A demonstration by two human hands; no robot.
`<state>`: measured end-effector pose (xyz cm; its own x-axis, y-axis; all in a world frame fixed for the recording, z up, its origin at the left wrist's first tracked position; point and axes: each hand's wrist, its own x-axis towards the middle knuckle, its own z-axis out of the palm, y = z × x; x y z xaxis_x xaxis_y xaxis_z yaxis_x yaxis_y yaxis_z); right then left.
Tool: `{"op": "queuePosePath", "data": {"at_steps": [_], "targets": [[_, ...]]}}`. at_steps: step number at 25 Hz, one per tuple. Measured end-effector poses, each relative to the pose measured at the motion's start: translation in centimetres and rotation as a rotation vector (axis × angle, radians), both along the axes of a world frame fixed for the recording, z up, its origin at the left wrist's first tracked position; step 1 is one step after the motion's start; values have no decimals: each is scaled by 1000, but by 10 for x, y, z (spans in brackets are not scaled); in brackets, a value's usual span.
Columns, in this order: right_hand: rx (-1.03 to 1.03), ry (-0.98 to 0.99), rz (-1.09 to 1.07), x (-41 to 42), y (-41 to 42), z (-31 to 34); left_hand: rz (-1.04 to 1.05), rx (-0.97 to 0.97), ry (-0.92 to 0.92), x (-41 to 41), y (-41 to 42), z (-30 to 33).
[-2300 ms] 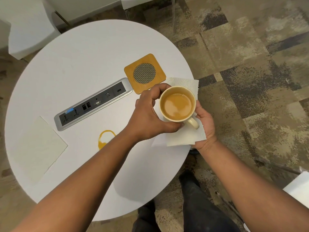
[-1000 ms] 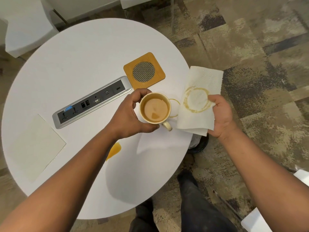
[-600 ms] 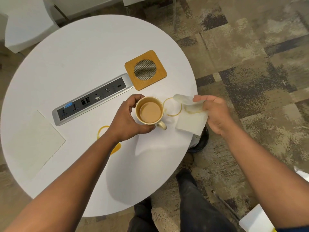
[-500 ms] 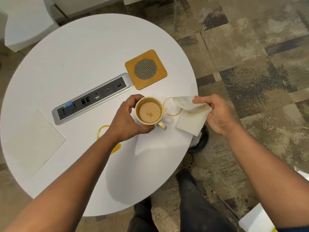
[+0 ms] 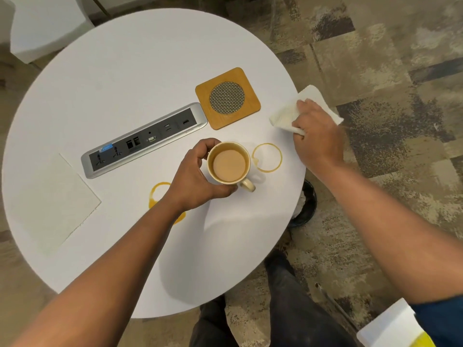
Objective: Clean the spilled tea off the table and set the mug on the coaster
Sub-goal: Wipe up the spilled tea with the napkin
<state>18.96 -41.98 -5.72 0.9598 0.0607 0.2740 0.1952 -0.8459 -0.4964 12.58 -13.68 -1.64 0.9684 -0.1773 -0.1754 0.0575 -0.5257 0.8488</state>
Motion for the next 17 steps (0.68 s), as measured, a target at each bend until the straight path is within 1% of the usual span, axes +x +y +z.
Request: {"op": "queuePosePath", "data": {"at_steps": [2, 4, 6, 8, 10, 13, 17], "targets": [[-111, 199, -4, 0, 9, -14, 8, -6, -2, 1, 1, -2], [-176, 332, -17, -1, 17, -28, 11, -9, -4, 1, 3, -4], [-187, 429, 2, -2, 23, -39, 11, -4, -3, 1, 4, -5], [-135, 505, 24, 0, 27, -48, 15, -7, 3, 2, 7, -7], [-88, 531, 101, 2, 28, -50, 17, -12, 11, 2, 9, -9], [-125, 526, 327, 5, 32, -51, 20, -8, 20, 2, 10, -12], [-93, 559, 587, 0, 40, -55, 24, -6, 18, 1, 10, -15]]}}
